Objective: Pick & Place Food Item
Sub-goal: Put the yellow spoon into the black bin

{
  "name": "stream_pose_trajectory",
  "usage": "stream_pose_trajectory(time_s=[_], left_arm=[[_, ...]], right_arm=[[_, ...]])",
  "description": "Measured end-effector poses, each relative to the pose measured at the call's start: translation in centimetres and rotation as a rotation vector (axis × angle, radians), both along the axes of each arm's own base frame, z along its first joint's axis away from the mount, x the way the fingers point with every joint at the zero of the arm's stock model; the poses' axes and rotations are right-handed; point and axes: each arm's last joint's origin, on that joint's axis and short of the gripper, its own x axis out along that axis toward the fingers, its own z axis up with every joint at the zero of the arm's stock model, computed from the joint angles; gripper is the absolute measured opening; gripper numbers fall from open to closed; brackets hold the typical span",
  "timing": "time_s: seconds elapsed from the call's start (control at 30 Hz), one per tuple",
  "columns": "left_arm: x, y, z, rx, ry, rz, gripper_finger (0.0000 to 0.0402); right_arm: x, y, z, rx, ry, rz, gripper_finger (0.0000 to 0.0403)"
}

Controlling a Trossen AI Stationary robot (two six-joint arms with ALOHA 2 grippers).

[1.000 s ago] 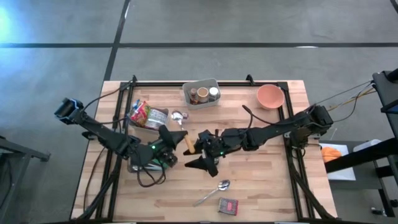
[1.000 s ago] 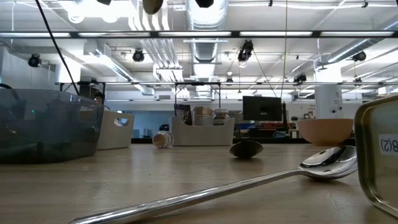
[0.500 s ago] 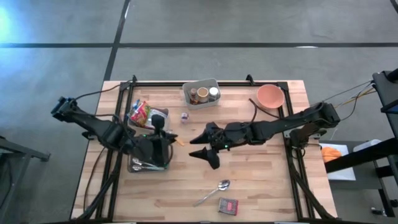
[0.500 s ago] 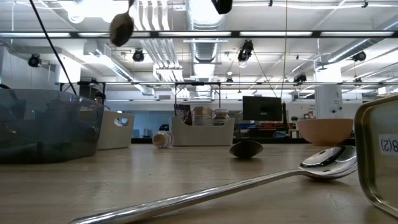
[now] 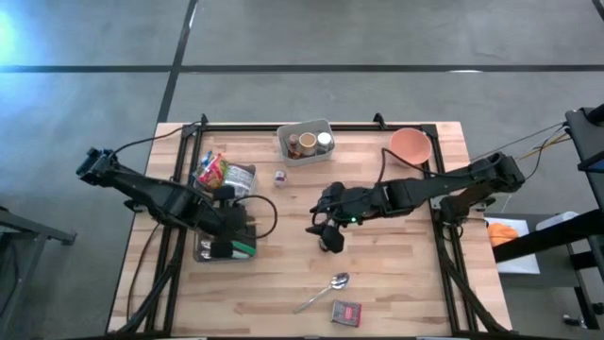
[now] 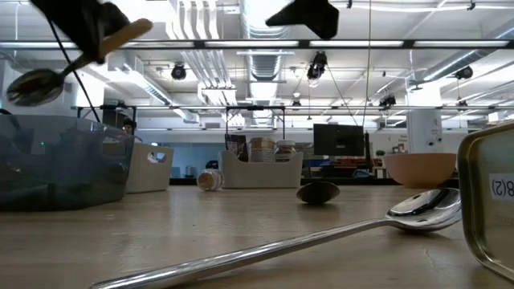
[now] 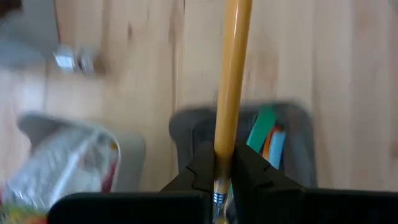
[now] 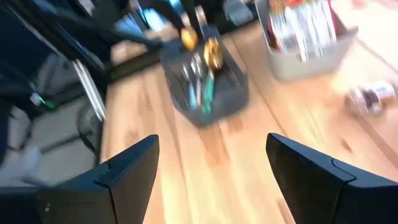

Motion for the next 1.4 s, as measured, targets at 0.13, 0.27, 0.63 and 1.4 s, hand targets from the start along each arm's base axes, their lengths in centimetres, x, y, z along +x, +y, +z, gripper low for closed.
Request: stream_pose_trajectory(time_s=[0.13, 0.27, 0.63, 1.4], left_arm=[[-0.6, 0.2, -2.1, -0.009, 0.082, 0.034, 0.0020], [-1.0, 0.2, -4.4, -0.039, 0.143, 0.004, 0.0020], [-1.7, 0.0, -8.6, -0.065, 0.214, -0.319, 0.0020], [-0.5, -1.0, -13.2, -0.141, 0.363, -0.439, 0.0020]], right_arm=[[-0.1, 0.0, -1.4, -0.001, 0.087, -0.014, 0.0293], [0.2, 0.0, -2.7, -0.011, 0.130, -0.035, 0.0293], [0.7, -0.1, -4.5, -0.071, 0.186, -0.065, 0.0293], [0.2, -0.3, -7.0, -0.124, 0.204, -0.127, 0.0293]])
